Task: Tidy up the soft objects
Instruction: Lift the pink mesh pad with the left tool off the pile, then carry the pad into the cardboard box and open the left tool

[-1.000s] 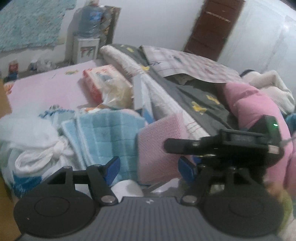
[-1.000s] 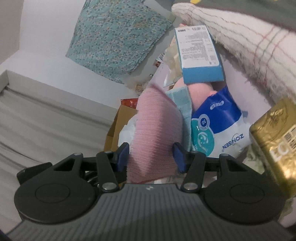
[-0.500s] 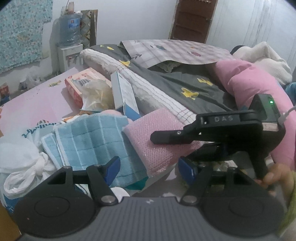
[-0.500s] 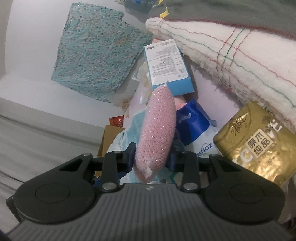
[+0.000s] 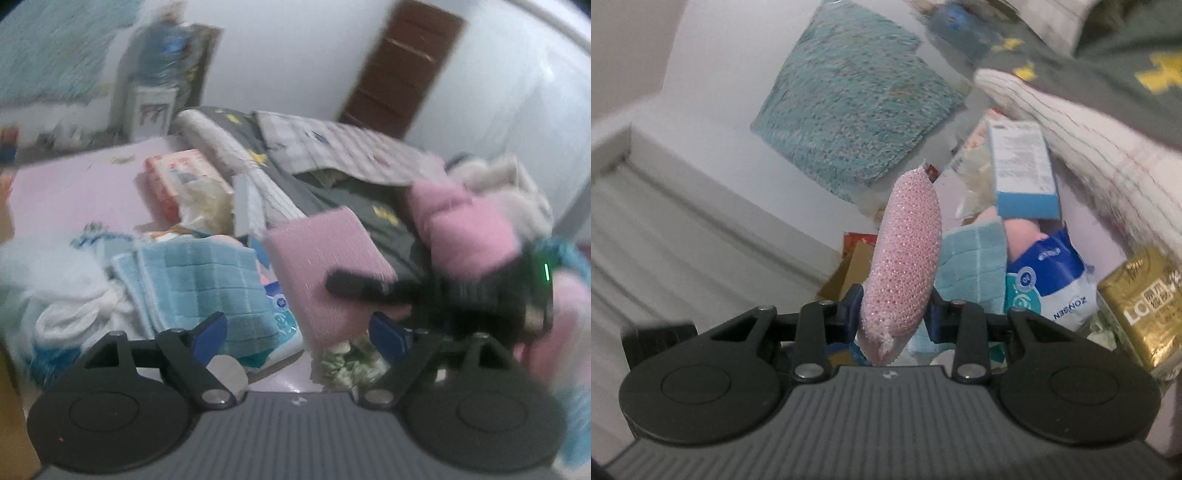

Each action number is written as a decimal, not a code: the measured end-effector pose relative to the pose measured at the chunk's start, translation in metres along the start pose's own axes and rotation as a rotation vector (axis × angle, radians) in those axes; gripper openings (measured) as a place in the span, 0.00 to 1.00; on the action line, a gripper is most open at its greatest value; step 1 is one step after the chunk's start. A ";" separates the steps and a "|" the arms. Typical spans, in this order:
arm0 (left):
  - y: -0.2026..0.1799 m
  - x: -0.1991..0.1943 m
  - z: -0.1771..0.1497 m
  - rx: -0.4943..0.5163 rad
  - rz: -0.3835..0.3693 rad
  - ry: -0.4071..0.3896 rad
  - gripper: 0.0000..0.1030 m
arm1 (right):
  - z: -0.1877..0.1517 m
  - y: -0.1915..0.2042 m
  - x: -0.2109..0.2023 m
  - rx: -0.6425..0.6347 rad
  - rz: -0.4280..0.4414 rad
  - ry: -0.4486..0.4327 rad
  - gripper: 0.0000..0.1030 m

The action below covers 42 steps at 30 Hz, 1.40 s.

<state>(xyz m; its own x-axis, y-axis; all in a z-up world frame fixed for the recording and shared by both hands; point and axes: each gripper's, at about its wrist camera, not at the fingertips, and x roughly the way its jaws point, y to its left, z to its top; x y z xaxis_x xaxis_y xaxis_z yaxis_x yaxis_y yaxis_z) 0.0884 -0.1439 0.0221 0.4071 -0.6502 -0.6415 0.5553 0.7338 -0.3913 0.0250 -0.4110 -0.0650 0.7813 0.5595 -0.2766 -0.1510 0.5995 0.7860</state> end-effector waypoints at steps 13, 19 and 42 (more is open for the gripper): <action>0.022 -0.003 0.001 -0.205 -0.015 0.031 0.95 | -0.061 0.082 0.005 -0.372 -0.059 0.051 0.31; 0.019 -0.010 -0.001 -0.201 0.029 0.006 0.86 | -0.073 0.099 0.007 -0.448 -0.082 0.060 0.32; 0.116 -0.162 0.032 -0.271 0.326 -0.278 0.81 | -0.064 0.108 0.047 -0.356 0.007 0.108 0.67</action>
<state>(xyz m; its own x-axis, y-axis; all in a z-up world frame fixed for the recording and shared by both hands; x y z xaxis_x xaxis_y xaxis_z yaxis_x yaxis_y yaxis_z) 0.1101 0.0406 0.1014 0.7259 -0.3799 -0.5734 0.1741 0.9079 -0.3812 0.0068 -0.2831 -0.0288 0.7141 0.6101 -0.3432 -0.3720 0.7461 0.5522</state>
